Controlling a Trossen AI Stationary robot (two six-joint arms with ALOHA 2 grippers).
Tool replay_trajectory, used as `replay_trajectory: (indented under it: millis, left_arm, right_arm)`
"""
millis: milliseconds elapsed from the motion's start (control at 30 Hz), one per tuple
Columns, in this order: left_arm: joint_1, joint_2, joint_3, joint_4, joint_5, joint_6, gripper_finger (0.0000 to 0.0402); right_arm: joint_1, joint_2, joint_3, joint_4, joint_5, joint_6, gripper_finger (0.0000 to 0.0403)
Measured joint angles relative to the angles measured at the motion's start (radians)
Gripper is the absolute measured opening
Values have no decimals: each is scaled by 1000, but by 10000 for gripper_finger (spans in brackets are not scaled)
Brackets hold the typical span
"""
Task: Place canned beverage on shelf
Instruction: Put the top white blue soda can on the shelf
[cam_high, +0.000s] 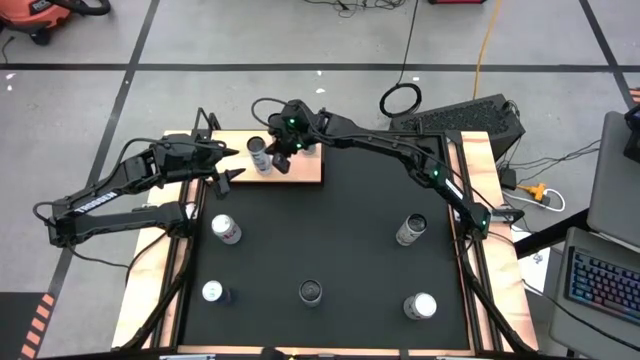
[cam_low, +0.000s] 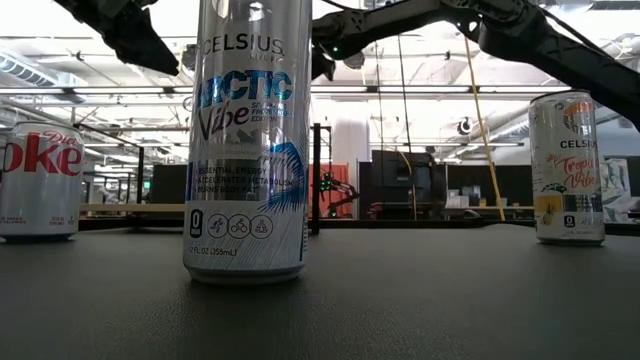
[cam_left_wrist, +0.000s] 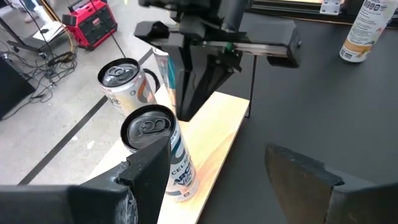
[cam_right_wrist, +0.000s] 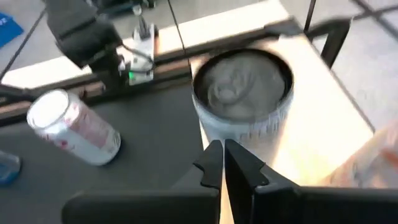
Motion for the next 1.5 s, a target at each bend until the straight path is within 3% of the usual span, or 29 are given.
replay_trajectory:
  millis: [567,733,1233,1400,1500]
  left_arm:
    - [0,0,0,7,1,-3,261]
    - [0,0,0,6,79,-4,261]
    - [0,85,0,7,104,-74,261]
    - [0,143,0,38,20,-56,261]
    - [0,180,0,44,67,-56,261]
  right_arm:
    - [4,6,0,77,12,15,0]
    - [4,-10,0,32,10,3,0]
    - [-5,-263,0,-183,10,-110,0]
    - [-17,-351,0,-240,10,-119,0]
    - [-26,-396,0,-266,11,-120,0]
